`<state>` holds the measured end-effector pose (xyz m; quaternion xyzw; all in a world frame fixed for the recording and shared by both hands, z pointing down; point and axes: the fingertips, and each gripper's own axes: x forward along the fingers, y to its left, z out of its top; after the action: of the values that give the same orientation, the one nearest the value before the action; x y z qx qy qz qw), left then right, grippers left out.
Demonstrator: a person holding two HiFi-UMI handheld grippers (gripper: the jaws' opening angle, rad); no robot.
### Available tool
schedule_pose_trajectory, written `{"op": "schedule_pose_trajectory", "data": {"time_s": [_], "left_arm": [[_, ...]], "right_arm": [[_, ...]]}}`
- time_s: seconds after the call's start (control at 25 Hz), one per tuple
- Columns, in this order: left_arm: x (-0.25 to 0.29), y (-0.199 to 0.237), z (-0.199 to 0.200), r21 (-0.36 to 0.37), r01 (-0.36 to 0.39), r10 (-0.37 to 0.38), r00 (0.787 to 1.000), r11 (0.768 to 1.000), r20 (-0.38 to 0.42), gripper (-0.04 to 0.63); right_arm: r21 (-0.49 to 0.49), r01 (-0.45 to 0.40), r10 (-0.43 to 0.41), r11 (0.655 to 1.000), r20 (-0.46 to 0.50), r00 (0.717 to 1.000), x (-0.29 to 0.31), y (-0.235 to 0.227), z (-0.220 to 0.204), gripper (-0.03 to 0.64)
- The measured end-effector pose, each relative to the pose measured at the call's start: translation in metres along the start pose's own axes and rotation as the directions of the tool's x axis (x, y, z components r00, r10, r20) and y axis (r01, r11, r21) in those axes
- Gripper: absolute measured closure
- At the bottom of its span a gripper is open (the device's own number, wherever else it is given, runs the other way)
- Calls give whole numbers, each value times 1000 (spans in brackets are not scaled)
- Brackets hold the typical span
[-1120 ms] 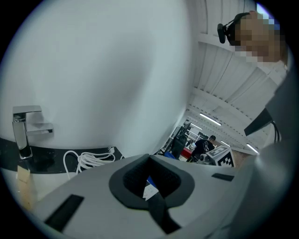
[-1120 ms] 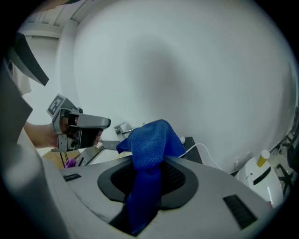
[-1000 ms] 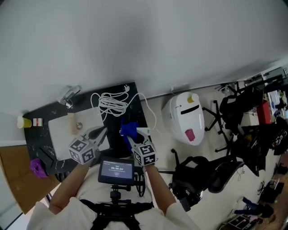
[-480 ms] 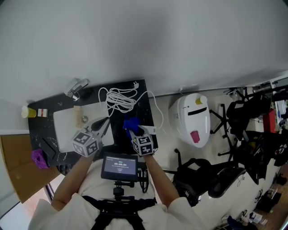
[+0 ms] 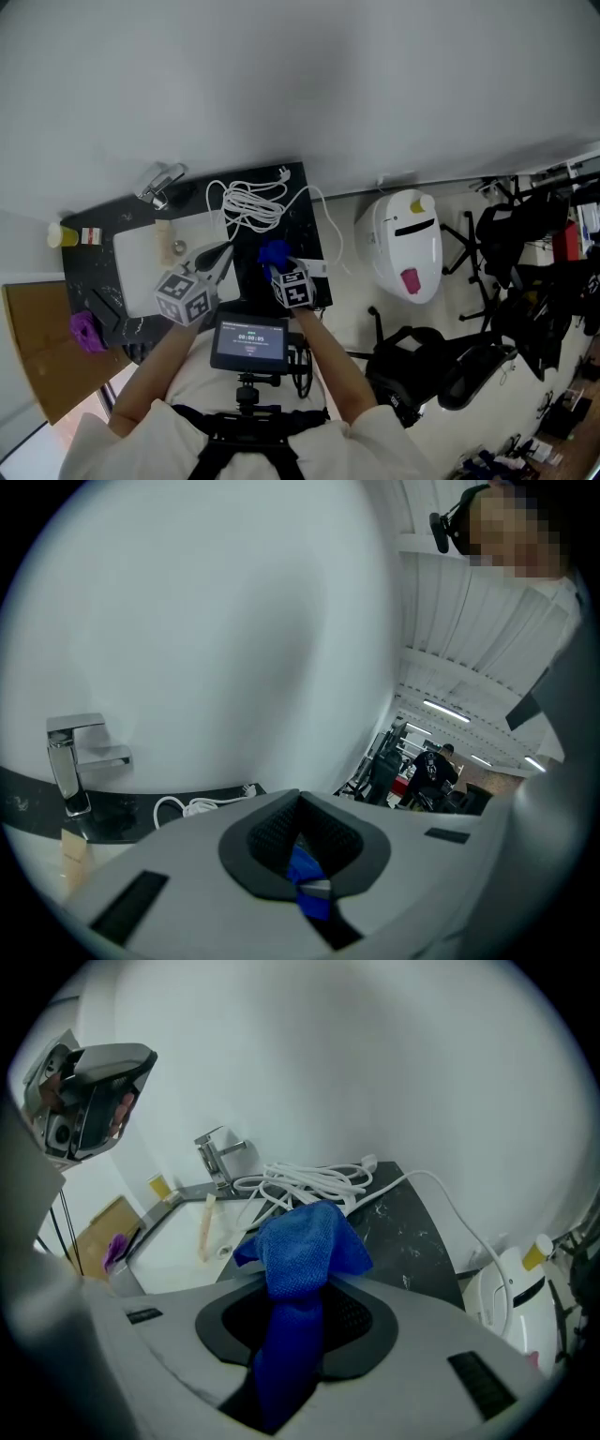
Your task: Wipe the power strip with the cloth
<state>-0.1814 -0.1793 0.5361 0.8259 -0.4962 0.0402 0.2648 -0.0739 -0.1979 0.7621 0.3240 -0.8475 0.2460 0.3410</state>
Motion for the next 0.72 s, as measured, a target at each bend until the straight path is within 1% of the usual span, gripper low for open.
{"op": "schedule_pose_trajectory", "data": {"time_s": [0.16,0.72], "left_arm": [[3,-1,-4,6,7,-7,1000,1000,-13,595],[1,-5,-10,14,14,-14,999,1000,-31,595]], "right_arm": [[25,-13,13,1000,-5,1000,0,-2,0,511],[57,-3,2,998,9,1000,-5,-6,-2,511]]}}
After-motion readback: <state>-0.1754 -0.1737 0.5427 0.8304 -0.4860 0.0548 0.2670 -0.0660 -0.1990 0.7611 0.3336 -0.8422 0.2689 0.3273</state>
